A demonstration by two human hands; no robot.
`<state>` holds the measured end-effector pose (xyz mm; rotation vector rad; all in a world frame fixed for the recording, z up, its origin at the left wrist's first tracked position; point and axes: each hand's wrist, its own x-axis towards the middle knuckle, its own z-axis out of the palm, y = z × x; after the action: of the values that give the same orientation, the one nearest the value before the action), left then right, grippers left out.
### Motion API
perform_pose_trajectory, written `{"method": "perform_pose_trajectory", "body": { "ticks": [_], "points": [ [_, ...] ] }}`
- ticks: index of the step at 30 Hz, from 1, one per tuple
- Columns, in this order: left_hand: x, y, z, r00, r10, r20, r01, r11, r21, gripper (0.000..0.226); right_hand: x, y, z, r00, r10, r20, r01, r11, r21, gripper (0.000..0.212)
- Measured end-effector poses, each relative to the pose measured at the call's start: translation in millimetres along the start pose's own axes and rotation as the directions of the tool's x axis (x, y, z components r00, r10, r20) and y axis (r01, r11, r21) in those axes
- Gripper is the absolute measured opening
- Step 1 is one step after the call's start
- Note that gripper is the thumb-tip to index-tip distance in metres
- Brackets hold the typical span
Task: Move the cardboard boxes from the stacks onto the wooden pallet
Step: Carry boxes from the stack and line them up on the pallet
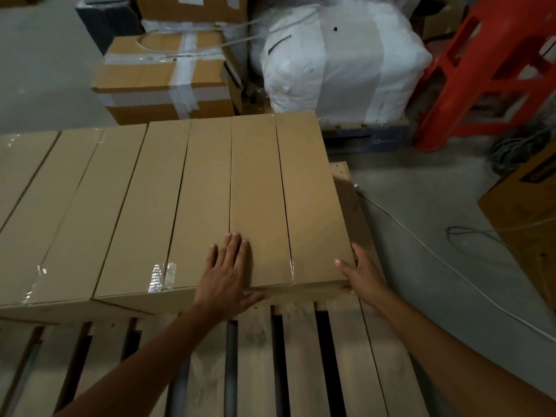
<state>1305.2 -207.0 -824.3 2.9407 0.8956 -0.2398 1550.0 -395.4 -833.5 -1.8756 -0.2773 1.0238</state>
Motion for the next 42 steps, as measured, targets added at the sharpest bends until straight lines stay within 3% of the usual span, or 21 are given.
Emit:
{"method": "perform_pose_trajectory", "body": {
  "ticks": [12,22,31,38,42],
  "points": [
    [-2.4,2.0,5.4,0.998,0.018,-0.062,-0.019,1.0,-0.02,0.117,-1.3,-5.5,4.2,0.999,0.03,-0.03,-0.03,1.0,-0.009,0.061],
    [-0.8,4.9,9.7,0.998,-0.001,-0.061,0.0,1.0,-0.008,0.108,-4.8,-20.6,14.4,1.0,-0.022,-0.019,0.017,0.971,-0.238,0.099],
    [-1.9,7.1,6.3,0.999,-0.005,-0.045,0.004,1.0,-0.022,0.108,-13.8,-33.5,16.7,0.998,-0.032,-0.057,0.006,0.913,-0.408,0.094],
    [-6.5,11.9,-30.2,0.989,-0.033,0.141,0.054,0.987,-0.149,0.124,-52.7,-63.1,19.2,0.997,-0.038,-0.069,-0.001,0.87,-0.493,0.086],
    [-17.4,18.4,-81.9,0.992,-0.065,0.105,0.092,0.955,-0.282,0.113,-86.4,-88.7,12.0,0.996,-0.072,-0.043,0.039,0.856,-0.516,0.089]
  ]
}}
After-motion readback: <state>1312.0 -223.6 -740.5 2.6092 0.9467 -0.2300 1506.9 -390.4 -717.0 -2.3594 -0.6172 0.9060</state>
